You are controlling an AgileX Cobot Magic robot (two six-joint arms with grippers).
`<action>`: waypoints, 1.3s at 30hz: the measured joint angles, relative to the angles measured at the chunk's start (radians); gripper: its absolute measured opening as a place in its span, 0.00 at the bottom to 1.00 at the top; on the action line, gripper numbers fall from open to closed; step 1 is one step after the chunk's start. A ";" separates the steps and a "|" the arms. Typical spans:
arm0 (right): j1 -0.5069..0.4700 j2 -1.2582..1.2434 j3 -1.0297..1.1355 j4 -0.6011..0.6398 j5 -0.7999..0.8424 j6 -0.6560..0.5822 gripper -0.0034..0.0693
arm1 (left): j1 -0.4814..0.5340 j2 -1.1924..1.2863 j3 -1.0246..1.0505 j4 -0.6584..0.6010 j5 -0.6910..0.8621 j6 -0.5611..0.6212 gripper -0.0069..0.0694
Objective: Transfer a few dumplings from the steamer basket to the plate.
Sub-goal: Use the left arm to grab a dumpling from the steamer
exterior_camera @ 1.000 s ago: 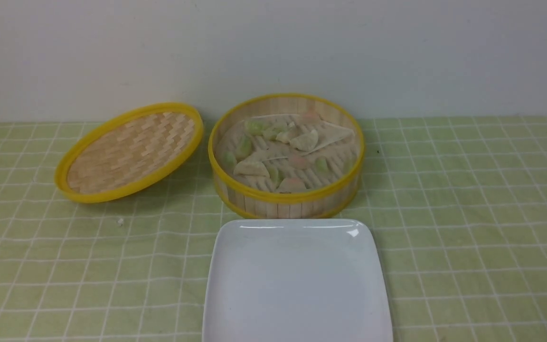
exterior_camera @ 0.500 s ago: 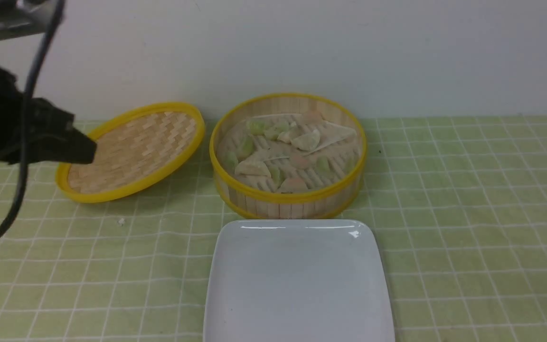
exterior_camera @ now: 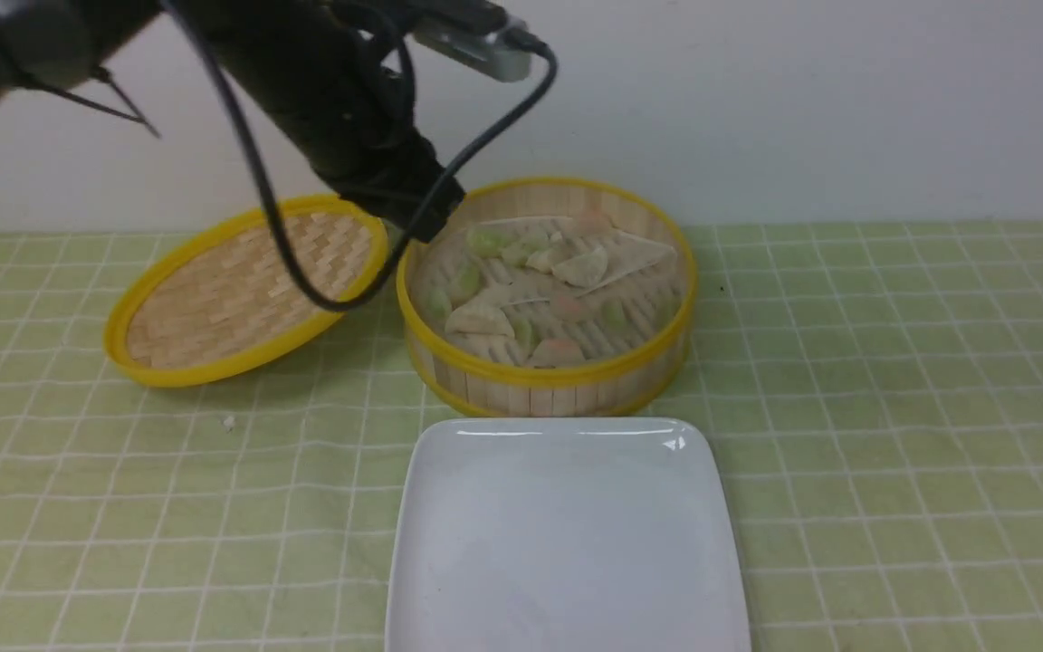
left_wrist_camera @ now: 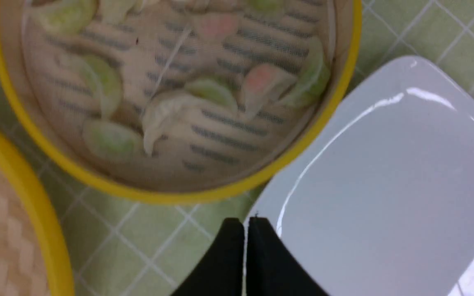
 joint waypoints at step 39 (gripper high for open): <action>0.000 0.107 -0.028 0.033 0.034 -0.026 0.03 | -0.097 0.241 -0.085 0.287 -0.184 0.099 0.25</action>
